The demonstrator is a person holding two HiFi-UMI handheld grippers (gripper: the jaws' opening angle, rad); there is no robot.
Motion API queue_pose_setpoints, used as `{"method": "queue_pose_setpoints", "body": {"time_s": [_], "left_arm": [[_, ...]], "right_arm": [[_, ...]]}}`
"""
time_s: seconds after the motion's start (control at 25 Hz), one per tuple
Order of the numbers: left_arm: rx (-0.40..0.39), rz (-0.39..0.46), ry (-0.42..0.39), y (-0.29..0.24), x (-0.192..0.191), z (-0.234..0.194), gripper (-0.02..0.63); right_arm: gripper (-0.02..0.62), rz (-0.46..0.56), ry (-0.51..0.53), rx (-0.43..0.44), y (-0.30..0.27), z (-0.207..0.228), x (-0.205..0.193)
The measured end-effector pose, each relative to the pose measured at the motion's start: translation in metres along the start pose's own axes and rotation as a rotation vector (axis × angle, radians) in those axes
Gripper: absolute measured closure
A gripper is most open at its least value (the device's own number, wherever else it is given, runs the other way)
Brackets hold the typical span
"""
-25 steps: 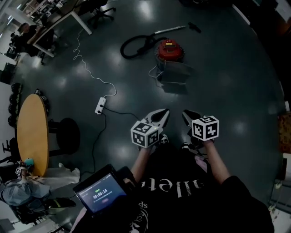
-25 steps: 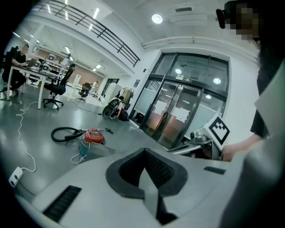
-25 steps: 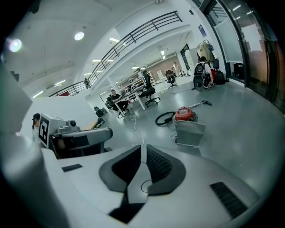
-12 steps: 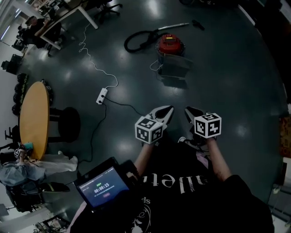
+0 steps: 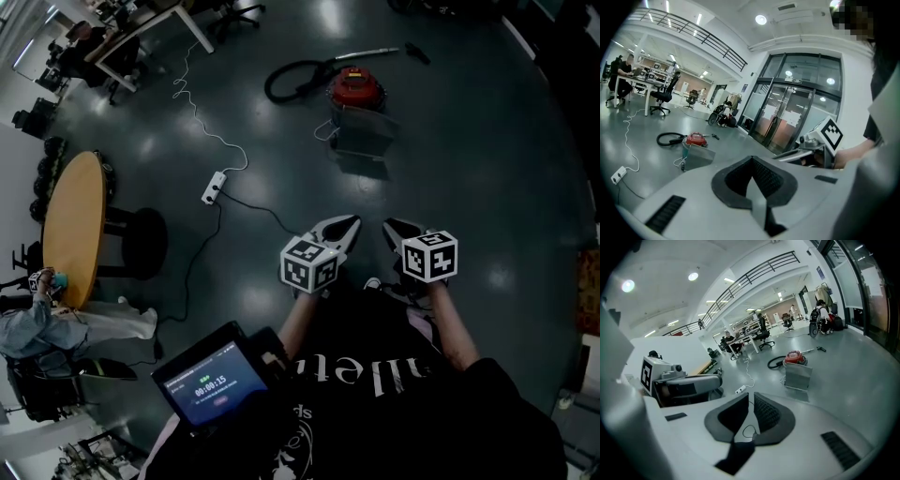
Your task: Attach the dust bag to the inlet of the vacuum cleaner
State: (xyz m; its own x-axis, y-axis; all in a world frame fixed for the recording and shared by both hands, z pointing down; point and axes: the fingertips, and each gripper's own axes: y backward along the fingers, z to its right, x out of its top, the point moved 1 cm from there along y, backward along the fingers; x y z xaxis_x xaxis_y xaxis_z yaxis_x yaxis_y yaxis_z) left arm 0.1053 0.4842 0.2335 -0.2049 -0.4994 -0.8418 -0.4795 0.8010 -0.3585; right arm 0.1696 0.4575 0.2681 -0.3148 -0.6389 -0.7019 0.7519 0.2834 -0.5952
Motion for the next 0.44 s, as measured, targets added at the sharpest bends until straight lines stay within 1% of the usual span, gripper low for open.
{"method": "queue_pose_setpoints", "body": {"time_s": [0.44], "left_arm": [[0.016, -0.003, -0.003, -0.0004, -0.0055, 0.0115, 0.601]], "right_arm": [[0.545, -0.002, -0.001, 0.008, 0.0106, 0.0051, -0.0111]]}}
